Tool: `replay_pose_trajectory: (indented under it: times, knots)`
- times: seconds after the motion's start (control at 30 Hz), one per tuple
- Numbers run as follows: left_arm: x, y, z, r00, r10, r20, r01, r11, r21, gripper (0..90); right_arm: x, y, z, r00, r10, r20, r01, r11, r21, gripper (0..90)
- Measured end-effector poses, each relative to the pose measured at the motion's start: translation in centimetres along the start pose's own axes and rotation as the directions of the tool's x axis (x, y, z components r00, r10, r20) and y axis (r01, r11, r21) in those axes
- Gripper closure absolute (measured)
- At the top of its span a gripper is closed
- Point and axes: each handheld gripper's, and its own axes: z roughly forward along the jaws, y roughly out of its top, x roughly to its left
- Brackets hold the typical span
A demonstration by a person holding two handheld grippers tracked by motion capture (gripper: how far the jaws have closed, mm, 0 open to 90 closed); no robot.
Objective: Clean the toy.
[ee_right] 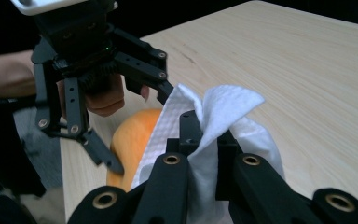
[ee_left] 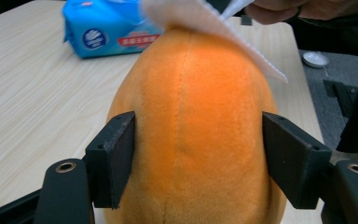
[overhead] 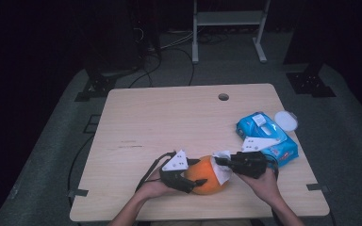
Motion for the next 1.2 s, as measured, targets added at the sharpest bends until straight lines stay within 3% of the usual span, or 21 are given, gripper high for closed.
replay_pose_trajectory:
  times: [0.07, 0.23, 0.33, 0.47, 0.73, 0.87, 1.0, 1.13, 1.2]
  knots:
    - [0.2, -0.1, -0.2, 0.9999, -0.015, 0.003, 0.015, 0.9999, -0.002, 30.0, 0.3, 0.1, 0.4, 0.9994, -0.031, 0.014, 0.031, 0.999, 0.017, 86.0]
    - [1.0, -0.6, -0.8, 0.9983, -0.059, 0.005, 0.059, 0.9982, -0.012, 30.1, -1.2, -0.8, -0.5, 0.9991, 0.021, 0.037, -0.022, 1.000, 0.016, 86.1]
    - [1.0, -0.6, -0.5, 0.9982, -0.060, 0.007, 0.060, 0.9980, -0.020, 29.1, -1.5, -1.3, -1.0, 0.9985, 0.036, 0.042, -0.037, 0.999, 0.018, 86.0]
    - [0.7, -0.3, -0.1, 0.9983, -0.058, 0.001, 0.058, 0.9981, -0.020, 26.9, -0.7, -0.8, -0.7, 0.9989, 0.009, 0.045, -0.010, 1.000, 0.018, 86.0]
    - [0.4, 0.0, 0.1, 0.9984, -0.056, -0.001, 0.056, 0.9981, -0.024, 27.0, 1.1, 0.7, 1.0, 0.9976, -0.069, 0.007, 0.069, 0.997, 0.035, 86.0]
    - [0.7, -0.3, -0.2, 0.9976, -0.069, 0.001, 0.069, 0.9972, -0.028, 28.4, 0.4, 0.2, 0.5, 0.9981, -0.054, 0.030, 0.052, 0.998, 0.035, 85.9]
    - [0.8, -0.3, -0.2, 0.9973, -0.074, 0.000, 0.074, 0.9968, -0.032, 28.1, -0.6, -0.8, -0.7, 0.9984, -0.003, 0.057, 0.002, 1.000, 0.017, 85.9]
    - [0.7, 0.0, 0.3, 0.9973, -0.073, -0.008, 0.073, 0.9969, -0.030, 26.5, -0.2, -0.7, -0.6, 0.9986, -0.003, 0.053, 0.002, 1.000, 0.011, 85.7]
    - [0.6, 0.1, 0.5, 0.9974, -0.071, -0.011, 0.071, 0.9970, -0.030, 25.9, 0.4, -0.4, 0.0, 0.9995, -0.013, 0.028, 0.013, 1.000, 0.004, 85.6]
